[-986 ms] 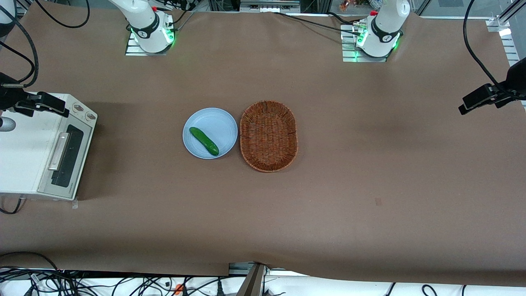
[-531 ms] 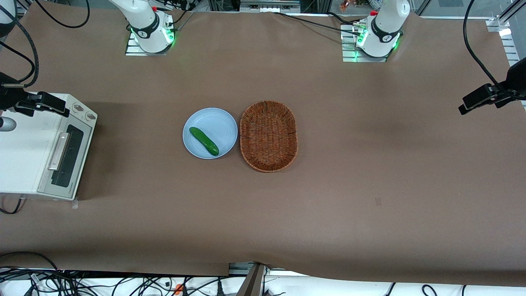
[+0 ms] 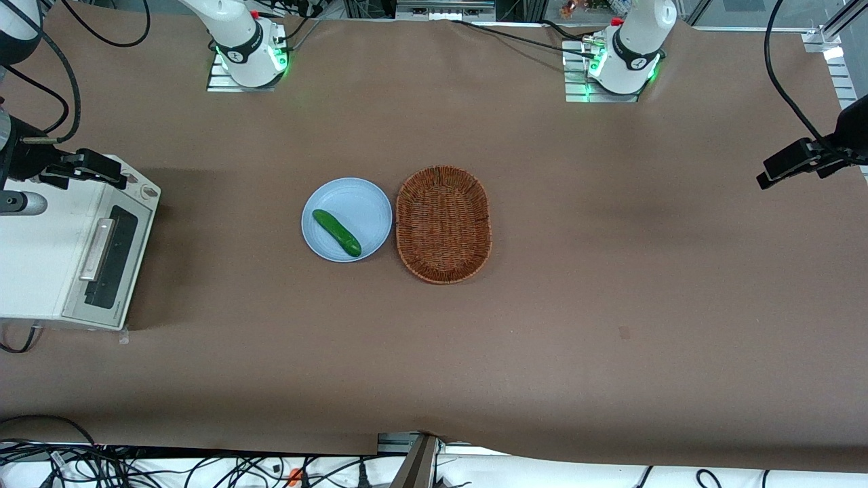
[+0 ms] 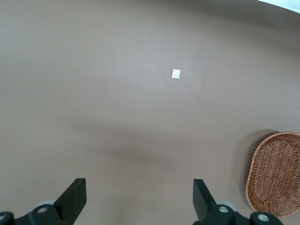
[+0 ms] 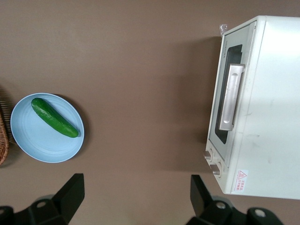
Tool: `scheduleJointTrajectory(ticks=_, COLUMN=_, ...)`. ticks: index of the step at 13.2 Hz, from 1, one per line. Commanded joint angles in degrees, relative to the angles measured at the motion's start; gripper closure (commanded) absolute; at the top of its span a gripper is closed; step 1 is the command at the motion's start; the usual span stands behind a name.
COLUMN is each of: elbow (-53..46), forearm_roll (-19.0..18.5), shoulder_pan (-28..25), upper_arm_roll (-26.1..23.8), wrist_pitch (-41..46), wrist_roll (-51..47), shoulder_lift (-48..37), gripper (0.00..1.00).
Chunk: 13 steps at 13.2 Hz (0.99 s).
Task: Open oven door with right arm only
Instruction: 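Move the right gripper down toward the silver handle of the oven door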
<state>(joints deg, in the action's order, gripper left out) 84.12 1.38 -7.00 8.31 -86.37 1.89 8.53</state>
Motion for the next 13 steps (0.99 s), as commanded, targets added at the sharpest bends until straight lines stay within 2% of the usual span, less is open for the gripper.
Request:
scheduleJointTrajectory(ticks=1, elbow=0.43, forearm_roll=-1.03, shoulder_pan=-0.03, upper_arm_roll=-0.32, wrist_pitch=0.41, wrist_roll=-0.22, shoulder_lift=-0.27, gripper=0.00)
scheduleJointTrajectory(ticks=5, elbow=0.43, forearm_roll=-1.03, shoulder_pan=-0.03, upper_arm_roll=-0.32, wrist_pitch=1.99, wrist_roll=-0.13, shoulder_lift=0.87, gripper=0.00)
scheduleJointTrajectory(ticks=6, elbow=0.43, forearm_roll=-0.94, shoulder_pan=0.05, upper_arm_roll=-0.23, wrist_pitch=2.08, wrist_roll=-0.13, shoulder_lift=1.48, gripper=0.06)
scheduleJointTrajectory(ticks=7, elbow=0.60, forearm_roll=-1.03, shoulder_pan=0.05, upper_arm_roll=-0.23, wrist_pitch=2.34, wrist_roll=-0.05, shoulder_lift=1.93, gripper=0.17)
scheduleJointTrajectory(ticks=10, elbow=3.06, forearm_roll=-1.03, shoulder_pan=-0.47, upper_arm_roll=-0.23, wrist_pitch=3.40, wrist_roll=0.39, shoulder_lift=3.16, gripper=0.65)
scheduleJointTrajectory(ticks=12, elbow=3.59, forearm_roll=-1.81, shoulder_pan=-0.74, upper_arm_roll=-0.23, wrist_pitch=3.31, wrist_roll=2.40, shoulder_lift=5.34, gripper=0.89)
scheduleJointTrajectory(ticks=13, elbow=3.59, forearm_roll=-3.21, shoulder_pan=-1.35, upper_arm_roll=-0.23, wrist_pitch=3.31, wrist_roll=3.20, shoulder_lift=6.75, gripper=0.98)
